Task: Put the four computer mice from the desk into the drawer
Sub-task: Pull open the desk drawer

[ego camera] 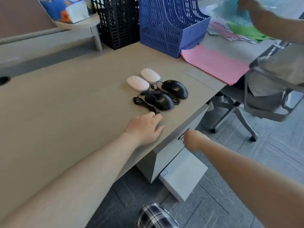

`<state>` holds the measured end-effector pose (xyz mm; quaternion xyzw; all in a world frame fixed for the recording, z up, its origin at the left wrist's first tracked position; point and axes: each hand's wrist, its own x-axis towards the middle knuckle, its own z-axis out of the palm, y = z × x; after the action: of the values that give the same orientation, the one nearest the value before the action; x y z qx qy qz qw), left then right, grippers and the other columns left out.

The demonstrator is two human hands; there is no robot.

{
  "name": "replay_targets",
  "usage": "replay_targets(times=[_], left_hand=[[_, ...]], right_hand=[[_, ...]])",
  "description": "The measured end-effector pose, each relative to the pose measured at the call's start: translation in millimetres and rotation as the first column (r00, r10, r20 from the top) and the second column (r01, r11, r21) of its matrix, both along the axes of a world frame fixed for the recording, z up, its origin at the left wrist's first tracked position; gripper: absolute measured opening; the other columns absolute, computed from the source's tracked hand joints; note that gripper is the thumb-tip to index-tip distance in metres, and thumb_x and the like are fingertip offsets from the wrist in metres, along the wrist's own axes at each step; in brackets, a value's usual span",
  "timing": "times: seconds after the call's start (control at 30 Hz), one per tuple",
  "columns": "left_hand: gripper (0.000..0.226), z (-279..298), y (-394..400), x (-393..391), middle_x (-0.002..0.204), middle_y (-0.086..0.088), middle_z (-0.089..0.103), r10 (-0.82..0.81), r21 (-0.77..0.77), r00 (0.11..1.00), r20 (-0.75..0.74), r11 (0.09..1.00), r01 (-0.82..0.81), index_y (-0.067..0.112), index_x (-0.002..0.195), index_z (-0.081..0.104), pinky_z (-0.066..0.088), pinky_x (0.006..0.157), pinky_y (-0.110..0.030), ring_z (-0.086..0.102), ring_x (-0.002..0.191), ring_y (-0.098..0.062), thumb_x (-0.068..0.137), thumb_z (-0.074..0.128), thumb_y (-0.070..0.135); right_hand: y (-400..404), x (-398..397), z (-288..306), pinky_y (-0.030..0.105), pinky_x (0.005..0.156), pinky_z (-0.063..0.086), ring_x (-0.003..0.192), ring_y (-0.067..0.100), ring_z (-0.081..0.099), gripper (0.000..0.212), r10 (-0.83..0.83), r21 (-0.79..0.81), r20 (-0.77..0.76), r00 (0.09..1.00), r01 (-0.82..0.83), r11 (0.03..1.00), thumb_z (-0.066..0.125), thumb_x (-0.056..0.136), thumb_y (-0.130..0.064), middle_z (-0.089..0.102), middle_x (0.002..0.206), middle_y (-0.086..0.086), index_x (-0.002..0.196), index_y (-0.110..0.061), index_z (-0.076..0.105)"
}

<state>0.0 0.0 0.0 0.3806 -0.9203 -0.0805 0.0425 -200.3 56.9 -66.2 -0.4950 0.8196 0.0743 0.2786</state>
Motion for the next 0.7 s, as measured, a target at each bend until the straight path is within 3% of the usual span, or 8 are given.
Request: replay_targets(times=[0.1, 0.17, 0.23, 0.3, 0.33, 0.4, 0.5, 0.7], left_hand=[[0.033, -14, 3, -2, 0.108, -0.004, 0.057, 0.061, -0.128, 0.992, -0.114, 0.989, -0.075, 0.016, 0.114, 0.053, 0.042, 0.066, -0.035, 0.059, 0.092, -0.032, 0.096, 0.044, 0.041], [0.033, -21, 9, -2, 0.112, -0.004, 0.058, 0.102, -0.174, 0.977, -0.190, 0.975, -0.136, 0.018, 0.119, 0.053, 0.038, 0.063, -0.033, 0.059, 0.092, -0.031, 0.096, 0.045, 0.040], [0.033, -24, 12, -3, 0.115, -0.005, 0.057, 0.125, -0.206, 0.969, -0.216, 0.964, -0.170, 0.018, 0.122, 0.055, 0.035, 0.063, -0.031, 0.058, 0.092, -0.032, 0.097, 0.045, 0.037], [0.031, -27, 15, -4, 0.112, -0.008, 0.058, 0.122, -0.270, 0.962, -0.243, 0.944, -0.188, 0.015, 0.118, 0.059, 0.033, 0.062, -0.032, 0.058, 0.090, -0.034, 0.097, 0.047, 0.033], [0.030, -27, 17, -4, 0.109, -0.010, 0.059, 0.127, -0.289, 0.960, -0.248, 0.937, -0.198, 0.013, 0.113, 0.062, 0.031, 0.061, -0.032, 0.057, 0.088, -0.035, 0.096, 0.047, 0.031], [0.029, -26, 20, -4, 0.098, -0.012, 0.060, 0.113, -0.316, 0.963, -0.246, 0.929, -0.190, 0.009, 0.101, 0.067, 0.028, 0.057, -0.032, 0.057, 0.079, -0.036, 0.093, 0.047, 0.029], [0.022, -24, 20, -5, 0.090, -0.012, 0.059, 0.106, -0.339, 0.968, -0.225, 0.924, -0.180, 0.007, 0.091, 0.066, 0.026, 0.054, -0.031, 0.056, 0.072, -0.035, 0.092, 0.051, 0.024], [0.022, -27, 14, -6, 0.090, -0.012, 0.058, 0.104, -0.358, 0.967, -0.231, 0.916, -0.184, 0.007, 0.091, 0.066, 0.028, 0.053, -0.031, 0.055, 0.071, -0.034, 0.091, 0.050, 0.022]], right_hand=[[-1, -6, -29, 0.030, 0.065, 0.043, 0.065, 0.021, 0.044, 0.030, -0.181, -0.056, 0.075, 0.981, 0.185, 0.981, 0.037, 0.093, -0.003, 0.039, 0.066, 0.003, 0.064, -0.010, 0.043], [3, -6, -37, 0.031, 0.064, 0.044, 0.078, 0.023, 0.048, 0.028, -0.168, -0.039, 0.041, 0.985, 0.170, 0.985, 0.033, 0.094, 0.003, 0.049, 0.074, 0.005, 0.089, -0.002, 0.060], [2, -13, -49, 0.026, 0.058, 0.046, 0.089, 0.025, 0.058, 0.035, -0.152, -0.112, 0.108, 0.982, 0.164, 0.980, 0.037, 0.094, 0.002, 0.066, 0.100, 0.007, 0.120, -0.001, 0.060], [1, -19, -59, 0.030, 0.069, 0.055, 0.105, 0.024, 0.066, 0.035, -0.242, -0.145, 0.249, 0.938, 0.283, 0.948, 0.049, 0.094, -0.005, 0.067, 0.121, 0.006, 0.128, -0.004, 0.057], [1, -20, -62, 0.032, 0.072, 0.056, 0.106, 0.025, 0.066, 0.034, -0.321, -0.148, 0.390, 0.863, 0.403, 0.903, 0.052, 0.094, -0.009, 0.067, 0.122, 0.007, 0.126, -0.004, 0.058], [-1, -20, -66, 0.032, 0.068, 0.053, 0.087, 0.026, 0.065, 0.022, -0.389, -0.092, 0.598, 0.700, 0.543, 0.835, 0.049, 0.095, -0.013, 0.067, 0.108, 0.014, 0.112, -0.005, 0.061], [0, -20, -62, 0.032, 0.062, 0.048, 0.067, 0.016, 0.054, 0.017, -0.493, 0.045, 0.668, 0.557, 0.631, 0.774, 0.044, 0.098, -0.015, 0.062, 0.086, 0.008, 0.087, -0.010, 0.055], [-3, -19, -58, 0.027, 0.053, 0.037, 0.064, 0.012, 0.048, 0.014, -0.549, 0.092, 0.662, 0.510, 0.671, 0.736, 0.042, 0.099, -0.016, 0.055, 0.074, 0.001, 0.099, -0.009, 0.054]])
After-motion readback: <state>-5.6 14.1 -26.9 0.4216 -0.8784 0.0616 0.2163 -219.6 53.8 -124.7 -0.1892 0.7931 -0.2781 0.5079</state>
